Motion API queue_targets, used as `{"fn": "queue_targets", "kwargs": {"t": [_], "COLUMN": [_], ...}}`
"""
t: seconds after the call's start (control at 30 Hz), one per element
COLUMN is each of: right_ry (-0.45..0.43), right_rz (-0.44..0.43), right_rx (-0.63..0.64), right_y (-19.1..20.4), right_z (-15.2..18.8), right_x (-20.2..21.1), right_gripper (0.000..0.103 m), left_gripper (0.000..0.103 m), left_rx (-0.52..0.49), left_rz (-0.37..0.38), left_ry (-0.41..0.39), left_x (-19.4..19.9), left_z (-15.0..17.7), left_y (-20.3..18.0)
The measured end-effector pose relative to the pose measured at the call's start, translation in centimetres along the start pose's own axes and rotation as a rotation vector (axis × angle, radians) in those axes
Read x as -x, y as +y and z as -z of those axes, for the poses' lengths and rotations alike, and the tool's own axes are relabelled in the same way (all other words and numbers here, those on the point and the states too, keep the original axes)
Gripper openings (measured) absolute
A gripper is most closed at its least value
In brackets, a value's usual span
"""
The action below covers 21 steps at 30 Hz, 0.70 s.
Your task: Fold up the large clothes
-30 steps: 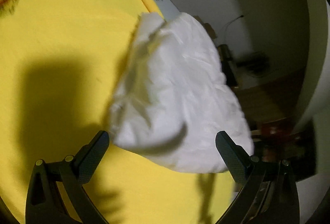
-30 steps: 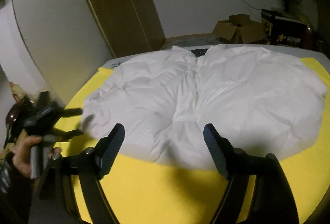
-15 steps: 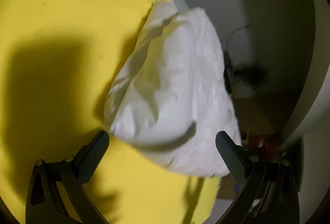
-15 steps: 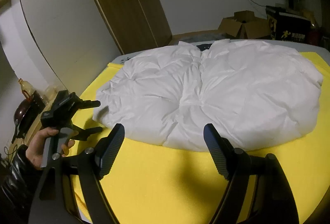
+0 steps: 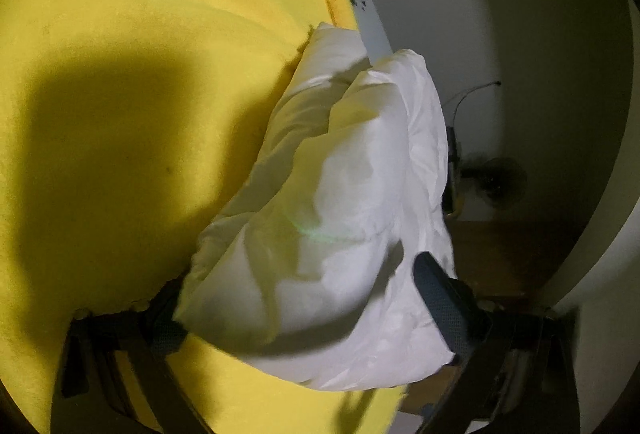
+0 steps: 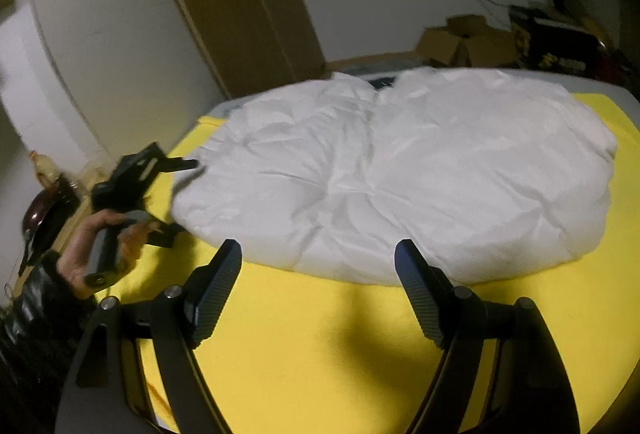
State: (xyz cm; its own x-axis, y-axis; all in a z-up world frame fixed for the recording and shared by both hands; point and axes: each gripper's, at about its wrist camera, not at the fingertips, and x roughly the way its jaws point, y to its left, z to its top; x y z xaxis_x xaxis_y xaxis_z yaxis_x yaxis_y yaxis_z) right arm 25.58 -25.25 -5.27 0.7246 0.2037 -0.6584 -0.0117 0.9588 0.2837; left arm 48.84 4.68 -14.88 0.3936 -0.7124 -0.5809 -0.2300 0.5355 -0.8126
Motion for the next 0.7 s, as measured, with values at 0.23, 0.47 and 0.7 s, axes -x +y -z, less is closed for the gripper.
{"fn": "queue_targets", "kwargs": {"t": [0.23, 0.47, 0.7], "right_ry": [0.018, -0.020, 0.058], "right_rz": [0.001, 0.029, 0.032], "right_rx": [-0.010, -0.098, -0.085], "right_y": [-0.8, -2.1, -0.8], "right_z": [0.2, -2.8, -9.1], "right_x": [-0.7, -2.5, -11.7], "right_gripper": [0.079, 0.079, 0.078], "left_gripper": [0.029, 0.024, 0.022], "left_rx": [-0.204, -0.392, -0.454], "left_rz": [-0.062, -0.113, -0.113], "left_ry": [-0.077, -0.146, -0.184], "left_x": [2.5, 3.4, 4.3], "left_z": [1.3, 2.8, 4.0], "left_y": [-2.7, -5.9, -6.6]}}
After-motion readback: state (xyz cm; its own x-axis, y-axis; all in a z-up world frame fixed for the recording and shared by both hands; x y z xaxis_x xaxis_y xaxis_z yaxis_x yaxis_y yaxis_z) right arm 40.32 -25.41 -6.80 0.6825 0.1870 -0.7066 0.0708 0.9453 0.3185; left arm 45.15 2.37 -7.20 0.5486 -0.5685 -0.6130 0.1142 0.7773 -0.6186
